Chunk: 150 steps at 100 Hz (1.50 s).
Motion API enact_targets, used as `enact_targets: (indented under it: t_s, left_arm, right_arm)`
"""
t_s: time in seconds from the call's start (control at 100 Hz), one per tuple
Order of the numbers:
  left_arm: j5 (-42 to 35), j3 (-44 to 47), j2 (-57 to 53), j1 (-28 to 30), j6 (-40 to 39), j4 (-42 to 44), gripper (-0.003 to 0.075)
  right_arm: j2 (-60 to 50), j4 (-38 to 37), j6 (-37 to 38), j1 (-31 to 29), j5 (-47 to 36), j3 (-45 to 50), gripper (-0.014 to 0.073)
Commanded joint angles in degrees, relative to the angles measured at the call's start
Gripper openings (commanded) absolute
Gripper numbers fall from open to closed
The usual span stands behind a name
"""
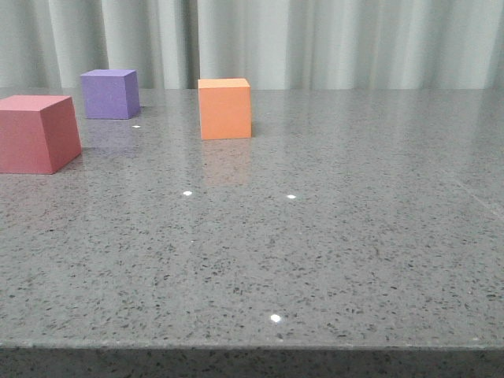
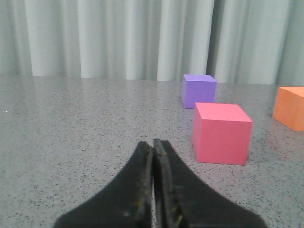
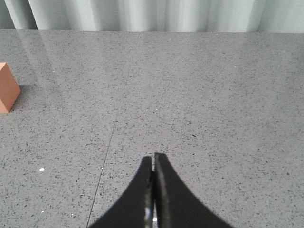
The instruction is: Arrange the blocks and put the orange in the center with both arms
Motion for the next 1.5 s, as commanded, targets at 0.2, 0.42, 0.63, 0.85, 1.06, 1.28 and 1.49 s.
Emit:
enact_targets:
  t_s: [0.2, 0.42, 0.63, 0.85, 1.06, 1.28, 1.49]
  left_arm:
    - [-4.5, -0.6, -1.8, 0.1, -0.1, -1.9, -0.0019]
    - [7.8, -13.3, 3.7, 0.1, -0.1, -7.9, -0.0019]
    - [19.4, -30.4, 17.5, 0.1, -0.1, -7.9, -0.0019]
    - [37.9, -50.7, 34.7, 0.1, -0.1, -7.8, -0.0019]
    - [52.5, -64.6, 48.2, 0.1, -0.1, -6.8, -0.0019]
    - [54.5, -68.4, 54.3, 0.1, -0.1, -5.2, -0.0019]
    - [55.3, -68.4, 56.0, 0.1, -0.1, -2.7, -0.0019]
  right_arm:
    - [-0.1, -0.6, -0.5, -0.3, -4.1, -1.3, -0.0066]
    - [-0.1, -0.6, -0.5, -0.3, -4.1, -1.3, -0.0066]
    - [-0.1, -0.6, -0.5, -0.3, -4.1, -1.3, -0.0066]
    - [-0.1, -0.6, -0.5, -0.3, -4.1, -1.3, -0.0066]
    - [-0.1, -0.6, -0.5, -0.3, -4.1, -1.3, -0.0066]
    - [-0.1, -0.6, -0.5, -0.3, -4.1, -1.3, -0.0066]
    - [-0.1, -0.6, -0.5, -0.3, -4.1, -1.3, -0.0066]
